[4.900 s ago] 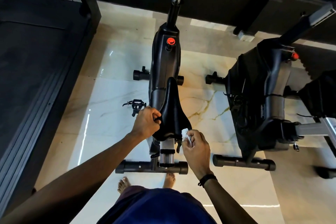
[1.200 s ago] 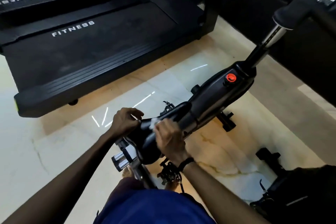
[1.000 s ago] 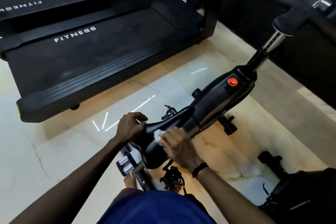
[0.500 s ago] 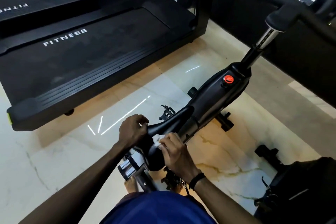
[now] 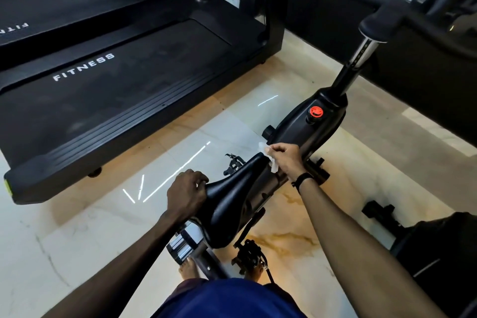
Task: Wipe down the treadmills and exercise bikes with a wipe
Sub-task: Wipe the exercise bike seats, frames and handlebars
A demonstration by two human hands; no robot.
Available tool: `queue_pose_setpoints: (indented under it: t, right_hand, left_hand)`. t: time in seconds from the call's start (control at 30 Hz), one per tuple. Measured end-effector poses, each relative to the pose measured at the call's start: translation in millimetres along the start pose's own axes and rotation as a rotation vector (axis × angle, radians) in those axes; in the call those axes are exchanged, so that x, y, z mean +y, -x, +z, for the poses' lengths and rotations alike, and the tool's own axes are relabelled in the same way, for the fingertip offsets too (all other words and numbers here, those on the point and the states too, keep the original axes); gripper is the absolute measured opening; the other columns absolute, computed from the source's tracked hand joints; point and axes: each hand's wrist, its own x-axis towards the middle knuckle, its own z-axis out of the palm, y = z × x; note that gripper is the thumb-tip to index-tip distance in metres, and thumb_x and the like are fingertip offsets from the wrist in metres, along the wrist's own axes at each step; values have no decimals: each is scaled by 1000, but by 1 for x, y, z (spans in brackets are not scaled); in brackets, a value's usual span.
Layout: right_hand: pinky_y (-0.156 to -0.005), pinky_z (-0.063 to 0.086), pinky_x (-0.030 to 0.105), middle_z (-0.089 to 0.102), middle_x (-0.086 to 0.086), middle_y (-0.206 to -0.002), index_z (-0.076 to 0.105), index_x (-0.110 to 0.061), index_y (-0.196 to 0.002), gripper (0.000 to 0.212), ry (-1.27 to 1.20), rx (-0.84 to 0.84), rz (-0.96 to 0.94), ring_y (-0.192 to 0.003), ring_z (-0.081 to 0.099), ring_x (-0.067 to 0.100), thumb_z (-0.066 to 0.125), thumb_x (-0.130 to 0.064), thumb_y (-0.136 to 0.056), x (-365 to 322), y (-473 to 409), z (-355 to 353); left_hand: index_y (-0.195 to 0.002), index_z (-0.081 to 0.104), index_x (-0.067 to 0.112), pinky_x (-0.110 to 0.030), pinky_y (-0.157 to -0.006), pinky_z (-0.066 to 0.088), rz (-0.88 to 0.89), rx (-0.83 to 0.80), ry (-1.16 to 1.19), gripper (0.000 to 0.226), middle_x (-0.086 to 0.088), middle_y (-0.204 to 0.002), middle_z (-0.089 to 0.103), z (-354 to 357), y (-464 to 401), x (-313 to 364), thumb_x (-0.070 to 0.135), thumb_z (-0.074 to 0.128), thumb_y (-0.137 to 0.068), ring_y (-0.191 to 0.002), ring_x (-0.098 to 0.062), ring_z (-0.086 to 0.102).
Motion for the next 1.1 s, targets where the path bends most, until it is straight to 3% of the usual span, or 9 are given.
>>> queue_pose_setpoints:
  t: [0.13,0.2,0.3,0.57,0.7,0.77,0.9,1.0,1.1]
  right_hand:
    - [-78,52,30,68,4,-82,70,-10,-84,7,-169,205,109,-80,63,19,71,-9,-91,6,24,11]
    - [-76,51,23,66,0,-84,69,-7,-94,3,-200,277,117,-78,62,13,69,-10,-92,5,48,23]
    - [-69,50,14,65,2,-87,67,-7,-91,6,-159,287,30,-76,61,11,72,-6,-89,7,77,37]
    - [-68,54,22,68,-1,-80,67,-16,-83,16,-135,347,-49,-75,63,14,72,-1,-85,3,59,30]
    - [-67,49,19,67,3,-80,69,-7,-86,7,-133,413,-83,-75,61,18,69,0,-87,8,61,38]
    - [-72,53,27,68,9,-88,69,-6,-88,6,-140,437,-89,-79,62,22,68,-1,-88,13,64,42]
    - [-75,54,18,67,11,-96,68,-11,-92,15,-110,231,-139,-80,62,5,69,4,-88,35,108,52]
    - [-78,57,25,68,1,-91,66,-20,-87,24,-60,13,-204,-84,66,11,72,3,-85,60,154,55]
    - [-77,54,19,68,-4,-89,66,-20,-84,27,-22,-82,-176,-84,66,5,70,6,-86,72,167,49]
  left_hand:
    - [-97,75,24,-34,-74,44,-21,7,12,22,1,-99,66,1,0,1,15,57,-90,-101,-23,58]
    - [-97,75,24,-33,-73,41,-33,13,6,22,1,-100,66,3,0,2,15,56,-90,-103,-23,57]
    - [-97,75,24,-31,-72,35,-44,19,-5,23,1,-100,65,3,1,5,15,55,-91,-104,-21,56]
    - [-98,76,22,-30,-71,35,-28,4,-21,23,1,-101,65,4,-2,6,13,55,-91,-103,-22,57]
    - [-97,76,21,-31,-72,35,-15,6,-35,22,-1,-100,65,2,0,6,12,56,-90,-102,-24,57]
    - [-97,75,21,-31,-72,35,-5,3,-42,21,0,-101,65,0,0,6,13,57,-90,-102,-24,57]
    - [-97,75,21,-31,-71,35,2,-11,-53,22,0,-102,66,-1,0,6,12,56,-91,-103,-23,56]
    - [-96,75,20,-31,-70,35,-4,-1,-51,22,0,-101,66,0,0,7,11,56,-90,-102,-23,56]
    - [-96,75,20,-31,-71,35,6,7,-51,23,-1,-101,66,0,1,7,10,56,-90,-103,-24,56]
